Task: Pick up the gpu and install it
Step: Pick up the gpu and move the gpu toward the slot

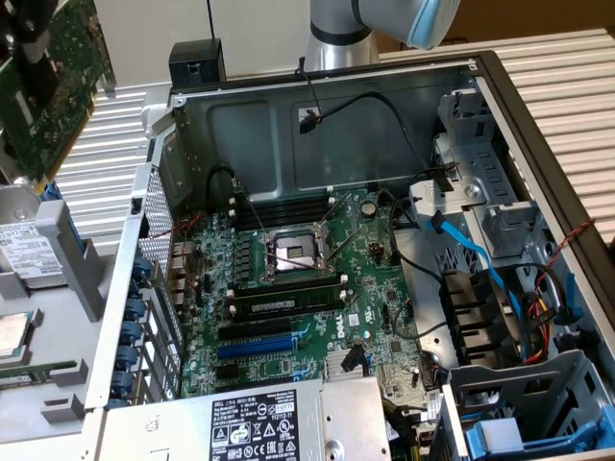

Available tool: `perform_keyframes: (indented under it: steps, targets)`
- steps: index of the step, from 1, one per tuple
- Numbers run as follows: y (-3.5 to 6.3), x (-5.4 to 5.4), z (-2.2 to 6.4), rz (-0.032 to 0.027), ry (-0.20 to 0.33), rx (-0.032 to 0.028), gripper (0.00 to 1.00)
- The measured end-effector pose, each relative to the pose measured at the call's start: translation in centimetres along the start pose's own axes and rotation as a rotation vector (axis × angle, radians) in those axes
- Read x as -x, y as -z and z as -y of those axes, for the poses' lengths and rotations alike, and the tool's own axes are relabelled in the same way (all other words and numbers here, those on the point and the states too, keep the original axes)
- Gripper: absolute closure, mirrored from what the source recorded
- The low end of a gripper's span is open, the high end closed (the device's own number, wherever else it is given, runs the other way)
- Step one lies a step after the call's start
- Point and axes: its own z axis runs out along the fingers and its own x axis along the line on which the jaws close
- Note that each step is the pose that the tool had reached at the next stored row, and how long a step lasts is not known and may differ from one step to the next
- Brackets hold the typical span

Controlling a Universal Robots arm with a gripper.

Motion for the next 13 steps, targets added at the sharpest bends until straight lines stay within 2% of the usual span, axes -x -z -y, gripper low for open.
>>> perform_keyframes:
  steps: [2,13]
  targets:
    - [-0.01,0.4,-0.03,0.0000,0.000,-0.0001,0.73]
    - [-0.20,5.4,-0.27,-0.0012,0.003,0.0007,0.73]
